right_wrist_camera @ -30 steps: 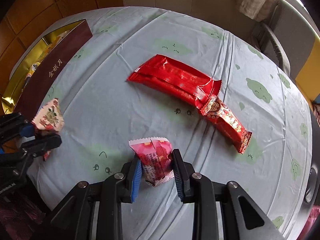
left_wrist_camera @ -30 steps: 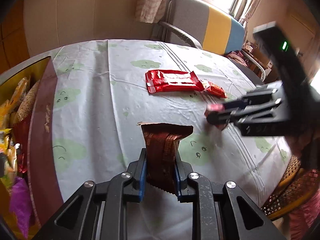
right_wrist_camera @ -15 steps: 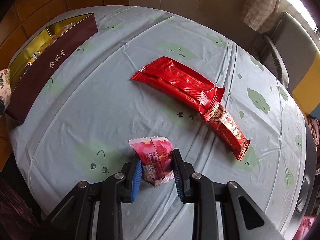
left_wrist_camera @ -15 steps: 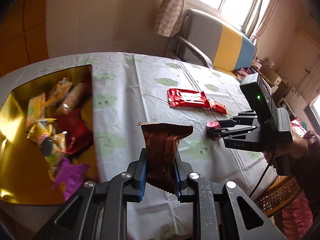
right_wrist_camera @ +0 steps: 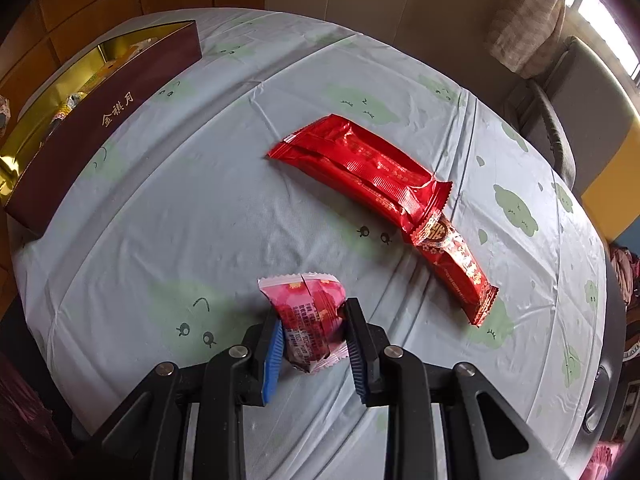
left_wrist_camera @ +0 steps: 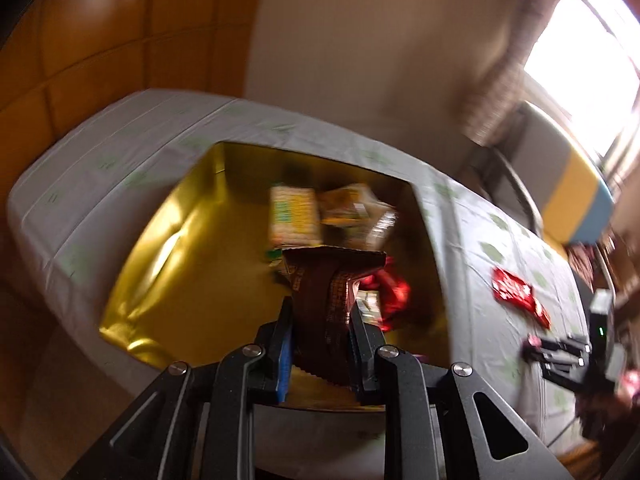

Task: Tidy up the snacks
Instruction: 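Carry the dark red packet over the tin and open the left gripper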

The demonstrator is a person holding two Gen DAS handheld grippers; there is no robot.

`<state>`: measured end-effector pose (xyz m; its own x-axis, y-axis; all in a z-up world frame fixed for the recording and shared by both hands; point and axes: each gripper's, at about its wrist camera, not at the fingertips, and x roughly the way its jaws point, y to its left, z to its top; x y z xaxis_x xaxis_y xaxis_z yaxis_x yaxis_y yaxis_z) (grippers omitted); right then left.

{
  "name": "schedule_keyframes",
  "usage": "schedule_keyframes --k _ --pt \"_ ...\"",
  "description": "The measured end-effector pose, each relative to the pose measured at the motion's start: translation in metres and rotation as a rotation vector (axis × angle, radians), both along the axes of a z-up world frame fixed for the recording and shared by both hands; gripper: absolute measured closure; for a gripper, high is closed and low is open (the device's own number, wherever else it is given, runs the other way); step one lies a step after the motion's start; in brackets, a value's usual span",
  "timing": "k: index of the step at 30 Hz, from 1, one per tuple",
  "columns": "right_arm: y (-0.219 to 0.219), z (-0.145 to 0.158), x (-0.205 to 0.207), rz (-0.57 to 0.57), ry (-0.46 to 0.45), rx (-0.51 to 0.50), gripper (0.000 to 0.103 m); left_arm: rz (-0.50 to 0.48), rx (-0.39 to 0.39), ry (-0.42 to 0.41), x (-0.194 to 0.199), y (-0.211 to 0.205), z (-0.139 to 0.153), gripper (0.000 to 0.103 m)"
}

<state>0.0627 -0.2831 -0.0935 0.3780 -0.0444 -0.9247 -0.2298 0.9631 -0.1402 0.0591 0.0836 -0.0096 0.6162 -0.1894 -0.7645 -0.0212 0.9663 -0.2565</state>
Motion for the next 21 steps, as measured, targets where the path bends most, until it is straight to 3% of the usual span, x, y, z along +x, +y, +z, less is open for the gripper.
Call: schedule_keyframes --k 6,12,21 --pt "0.0 0.0 0.0 0.001 -0.001 -0.005 0.074 0.099 -0.027 0.059 0.005 0.033 -0.018 0.08" --pt "0.001 0.0 0.0 0.0 -0.001 -0.006 0.074 0.09 -0.034 0.087 0.014 0.029 -0.025 0.08" --pt "0.001 0.0 -0.001 0.001 -0.001 -0.007 0.074 0.107 -0.045 0.182 0.058 0.032 -0.042 0.08"
